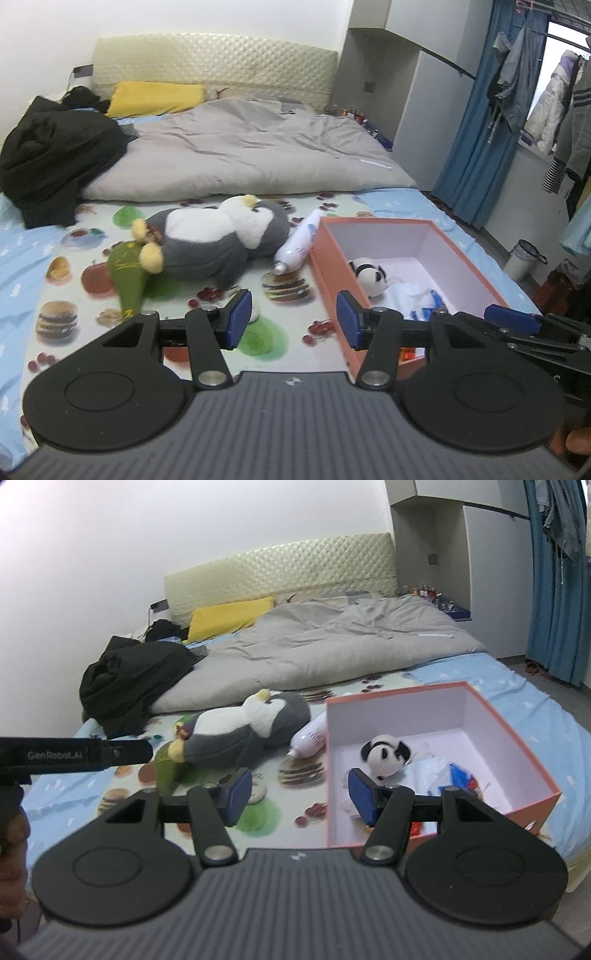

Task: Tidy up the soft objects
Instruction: 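Move both open tools back toward the penguin plush on the bed, then grasp the white ring keychain with the right tool while the left tool grasps the red-gold wrapper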

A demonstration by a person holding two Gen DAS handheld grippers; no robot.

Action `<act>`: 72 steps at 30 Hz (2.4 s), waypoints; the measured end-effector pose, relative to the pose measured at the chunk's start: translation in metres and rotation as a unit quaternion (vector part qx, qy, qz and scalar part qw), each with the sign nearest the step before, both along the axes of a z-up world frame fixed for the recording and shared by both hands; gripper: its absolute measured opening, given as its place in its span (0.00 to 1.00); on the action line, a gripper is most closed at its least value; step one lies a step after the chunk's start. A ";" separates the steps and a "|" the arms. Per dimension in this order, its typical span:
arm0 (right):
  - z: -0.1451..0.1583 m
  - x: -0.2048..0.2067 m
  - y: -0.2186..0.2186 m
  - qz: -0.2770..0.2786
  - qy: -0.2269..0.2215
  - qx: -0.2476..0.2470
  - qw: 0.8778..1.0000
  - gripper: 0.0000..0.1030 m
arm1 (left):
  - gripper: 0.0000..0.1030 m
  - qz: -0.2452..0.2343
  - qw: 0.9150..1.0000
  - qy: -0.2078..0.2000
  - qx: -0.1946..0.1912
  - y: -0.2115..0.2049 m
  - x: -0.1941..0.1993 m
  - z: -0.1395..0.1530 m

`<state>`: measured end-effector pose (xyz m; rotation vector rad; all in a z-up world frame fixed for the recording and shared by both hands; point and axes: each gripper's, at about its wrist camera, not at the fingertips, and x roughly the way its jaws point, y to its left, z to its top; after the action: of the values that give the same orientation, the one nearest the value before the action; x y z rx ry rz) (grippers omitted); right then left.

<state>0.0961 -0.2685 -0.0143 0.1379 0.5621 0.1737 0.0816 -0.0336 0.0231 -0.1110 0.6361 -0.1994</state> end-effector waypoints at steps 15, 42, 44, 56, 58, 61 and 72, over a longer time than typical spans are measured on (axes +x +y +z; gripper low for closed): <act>-0.037 -0.026 0.045 0.044 0.018 0.010 0.999 0.59 | 0.56 0.052 0.998 0.027 -0.003 0.045 -0.034 -0.045; -0.119 0.073 0.093 0.102 0.067 -0.010 0.993 0.59 | 0.60 0.126 0.991 0.046 -0.012 0.102 0.084 -0.131; -0.121 0.090 0.098 0.106 0.067 -0.010 0.992 0.59 | 0.60 0.133 0.990 0.048 -0.014 0.108 0.101 -0.136; -0.155 0.180 0.123 0.115 0.087 -0.008 0.990 0.85 | 0.64 0.149 0.987 0.038 -0.047 0.144 0.207 -0.151; -0.164 0.192 0.127 0.117 0.095 -0.012 0.989 0.85 | 0.64 0.150 0.987 0.030 -0.053 0.148 0.224 -0.152; -0.175 0.209 0.134 0.125 0.103 -0.016 0.987 0.85 | 0.64 0.156 0.985 0.027 -0.062 0.155 0.249 -0.155; -0.206 0.246 0.154 0.135 0.120 -0.039 0.983 0.73 | 0.63 0.170 0.980 0.047 -0.090 0.167 0.303 -0.179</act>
<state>0.3420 -0.1150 -0.2206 0.0047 0.8278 0.4019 0.3844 0.1337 -0.1558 -0.4030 0.6816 0.0800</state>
